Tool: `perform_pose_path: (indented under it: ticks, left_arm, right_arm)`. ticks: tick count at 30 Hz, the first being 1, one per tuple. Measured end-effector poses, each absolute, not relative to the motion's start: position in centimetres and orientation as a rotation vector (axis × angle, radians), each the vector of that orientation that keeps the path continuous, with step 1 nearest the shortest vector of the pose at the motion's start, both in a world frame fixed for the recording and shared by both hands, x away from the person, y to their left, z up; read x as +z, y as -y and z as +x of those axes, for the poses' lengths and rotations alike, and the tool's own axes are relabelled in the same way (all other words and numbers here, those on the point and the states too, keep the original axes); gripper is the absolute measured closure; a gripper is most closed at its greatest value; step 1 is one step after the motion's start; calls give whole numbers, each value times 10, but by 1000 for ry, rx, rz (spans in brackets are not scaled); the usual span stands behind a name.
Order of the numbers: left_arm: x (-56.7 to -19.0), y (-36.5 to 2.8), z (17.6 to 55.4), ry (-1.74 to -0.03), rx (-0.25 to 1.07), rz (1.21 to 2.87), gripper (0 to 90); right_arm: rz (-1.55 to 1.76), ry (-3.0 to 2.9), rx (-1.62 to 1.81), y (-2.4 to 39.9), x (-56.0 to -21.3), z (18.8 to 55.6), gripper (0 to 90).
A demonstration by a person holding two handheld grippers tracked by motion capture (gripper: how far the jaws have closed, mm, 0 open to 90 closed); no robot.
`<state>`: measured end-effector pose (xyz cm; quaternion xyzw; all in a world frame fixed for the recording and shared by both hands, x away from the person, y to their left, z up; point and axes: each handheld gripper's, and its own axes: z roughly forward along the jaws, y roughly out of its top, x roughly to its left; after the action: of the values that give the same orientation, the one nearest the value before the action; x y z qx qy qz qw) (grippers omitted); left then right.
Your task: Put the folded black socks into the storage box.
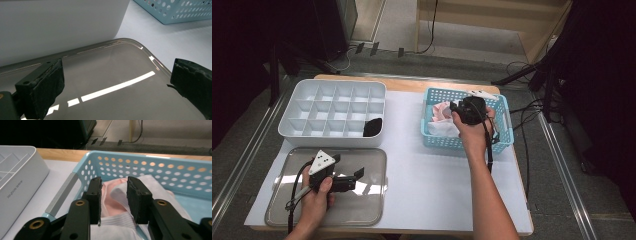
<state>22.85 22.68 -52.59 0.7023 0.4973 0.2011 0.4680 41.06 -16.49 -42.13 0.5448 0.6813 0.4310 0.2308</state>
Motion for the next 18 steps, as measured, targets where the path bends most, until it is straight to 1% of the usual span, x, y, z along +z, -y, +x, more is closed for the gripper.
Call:
perform_pose_path:
  ticks: [3,6,14,18]
  left_arm:
    - [-526,-227,229,-1219,489,1721,0]
    - [-526,-227,228,-1219,489,1721,0]
    - [-526,-227,228,-1224,490,1719,0]
    - [-526,-227,229,-1224,485,1719,0]
  right_arm:
    - [1503,-1861,1163,160,-424,421,675]
    - [1537,-1863,1144,156,-424,434,669]
    - [1728,-1862,1126,161,-437,467,613]
    - [1755,-1878,1061,161,-444,475,547]
